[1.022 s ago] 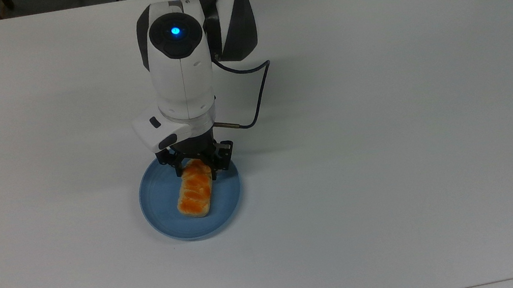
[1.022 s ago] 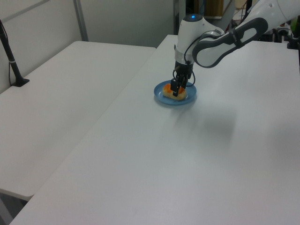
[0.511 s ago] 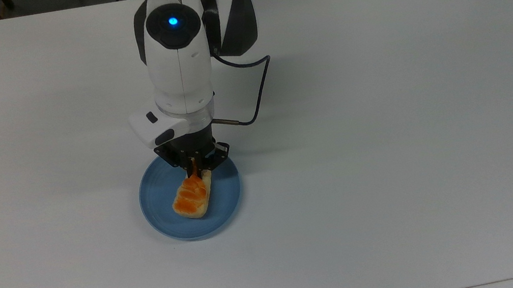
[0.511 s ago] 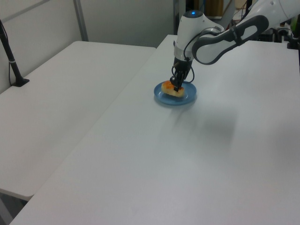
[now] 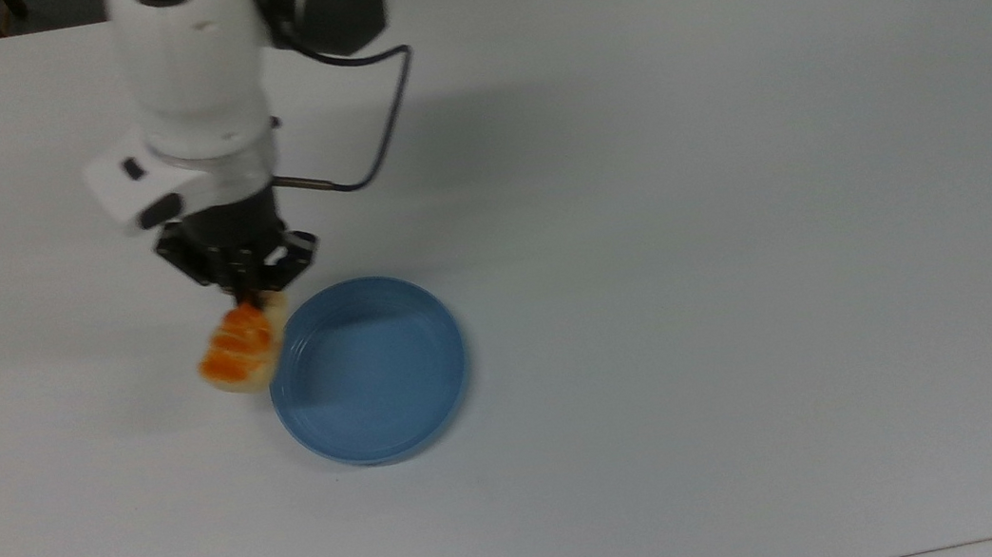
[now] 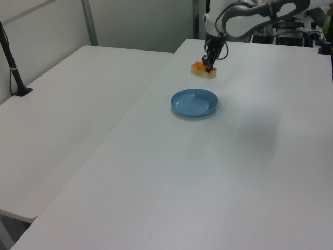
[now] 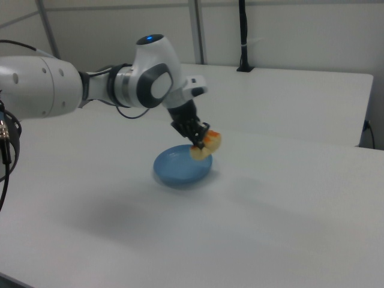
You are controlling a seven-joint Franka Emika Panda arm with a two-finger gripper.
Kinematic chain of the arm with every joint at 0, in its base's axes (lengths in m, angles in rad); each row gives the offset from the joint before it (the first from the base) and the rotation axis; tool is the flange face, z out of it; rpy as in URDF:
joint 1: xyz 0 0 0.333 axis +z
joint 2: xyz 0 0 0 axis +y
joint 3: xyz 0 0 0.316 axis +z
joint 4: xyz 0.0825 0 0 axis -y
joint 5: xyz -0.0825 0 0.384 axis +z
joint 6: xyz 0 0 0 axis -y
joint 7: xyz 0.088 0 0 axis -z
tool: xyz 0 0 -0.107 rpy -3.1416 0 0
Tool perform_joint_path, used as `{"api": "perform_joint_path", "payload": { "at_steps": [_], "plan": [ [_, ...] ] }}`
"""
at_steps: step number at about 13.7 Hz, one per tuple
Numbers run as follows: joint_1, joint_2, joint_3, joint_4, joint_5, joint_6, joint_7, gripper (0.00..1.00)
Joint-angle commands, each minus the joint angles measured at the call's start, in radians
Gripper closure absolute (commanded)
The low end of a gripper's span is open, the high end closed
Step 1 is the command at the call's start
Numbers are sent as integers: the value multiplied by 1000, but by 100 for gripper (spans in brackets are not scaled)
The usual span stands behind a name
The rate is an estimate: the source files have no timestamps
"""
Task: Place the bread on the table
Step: 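Lift the bread off the plate and carry it away from the plate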
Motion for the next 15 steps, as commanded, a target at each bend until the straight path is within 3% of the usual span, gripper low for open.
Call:
{"api": "perform_joint_path", "payload": {
  "at_steps": [1,7,15],
  "plan": [
    [-108,1,-7,5,-9,-21,-249,100],
    [-239,74,-8,2,-18,-12,-604,100],
    [-284,125,-8,-27,-30,83,-629,99]
  ]
}}
